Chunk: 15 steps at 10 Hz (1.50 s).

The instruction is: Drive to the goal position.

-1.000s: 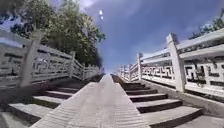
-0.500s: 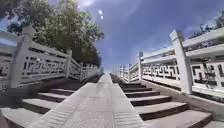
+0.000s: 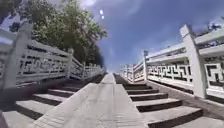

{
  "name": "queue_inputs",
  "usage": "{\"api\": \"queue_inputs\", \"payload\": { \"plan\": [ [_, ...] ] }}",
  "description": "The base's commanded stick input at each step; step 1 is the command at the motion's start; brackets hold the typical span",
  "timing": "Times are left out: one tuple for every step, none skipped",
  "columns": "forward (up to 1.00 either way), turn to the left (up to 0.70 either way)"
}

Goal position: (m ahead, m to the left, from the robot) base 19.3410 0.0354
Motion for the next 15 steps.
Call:
{"api": "queue_inputs", "payload": {
  "plan": [
    [0.45, 0.0],
    [0.45, 0.0],
    [0.45, 0.0],
    [0.45, 0.0],
    [0.45, 0.0],
    [0.45, 0.0],
    [0.45, 0.0],
    [0.45, 0.0],
    [0.45, 0.0],
    [0.45, 0.0],
    [0.45, 0.0],
    [0.45, 0.0],
    [0.45, 0.0],
    [0.45, 0.0],
    [0.45, 0.0]
  ]
}}
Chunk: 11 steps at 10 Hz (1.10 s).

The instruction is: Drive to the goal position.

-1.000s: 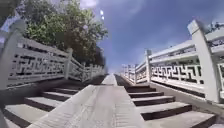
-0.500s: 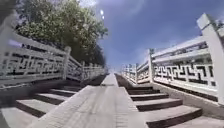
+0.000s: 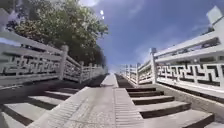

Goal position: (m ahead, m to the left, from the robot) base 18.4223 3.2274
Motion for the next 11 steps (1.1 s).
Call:
{"api": "queue_inputs", "payload": {
  "plan": [
    [0.45, 0.0],
    [0.45, 0.0],
    [0.45, 0.0],
    [0.45, 0.0],
    [0.45, 0.0],
    [0.45, 0.0],
    [0.45, 0.0],
    [0.45, 0.0],
    [0.45, 0.0],
    [0.45, 0.0],
    [0.45, 0.0]
  ]
}}
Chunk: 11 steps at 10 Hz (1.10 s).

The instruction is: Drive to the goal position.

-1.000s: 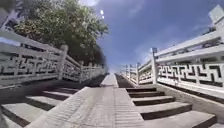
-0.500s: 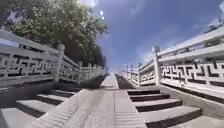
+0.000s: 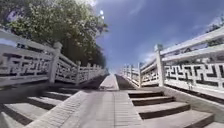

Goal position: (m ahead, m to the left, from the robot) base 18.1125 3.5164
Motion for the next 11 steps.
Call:
{"api": "queue_inputs", "payload": {
  "plan": [
    [0.45, 0.0],
    [0.45, 0.0],
    [0.45, 0.0],
    [0.45, 0.0],
    [0.45, 0.0],
    [0.45, 0.0],
    [0.45, 0.0],
    [0.45, 0.0],
    [0.45, 0.0],
    [0.45, 0.0],
    [0.45, -0.03]
  ]
}}
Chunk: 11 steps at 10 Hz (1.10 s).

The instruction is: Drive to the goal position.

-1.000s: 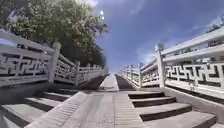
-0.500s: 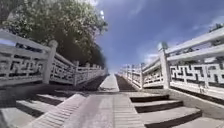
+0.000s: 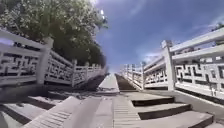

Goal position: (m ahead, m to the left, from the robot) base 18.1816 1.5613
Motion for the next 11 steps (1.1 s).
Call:
{"api": "queue_inputs", "payload": {
  "plan": [
    [0.45, -0.03],
    [0.45, 0.0],
    [0.45, 0.0],
    [0.45, 0.0],
    [0.45, 0.0],
    [0.45, 0.0],
    [0.45, 0.0],
    [0.45, 0.0],
    [0.45, 0.0],
    [0.45, 0.0],
    [0.45, 0.0]
  ]
}}
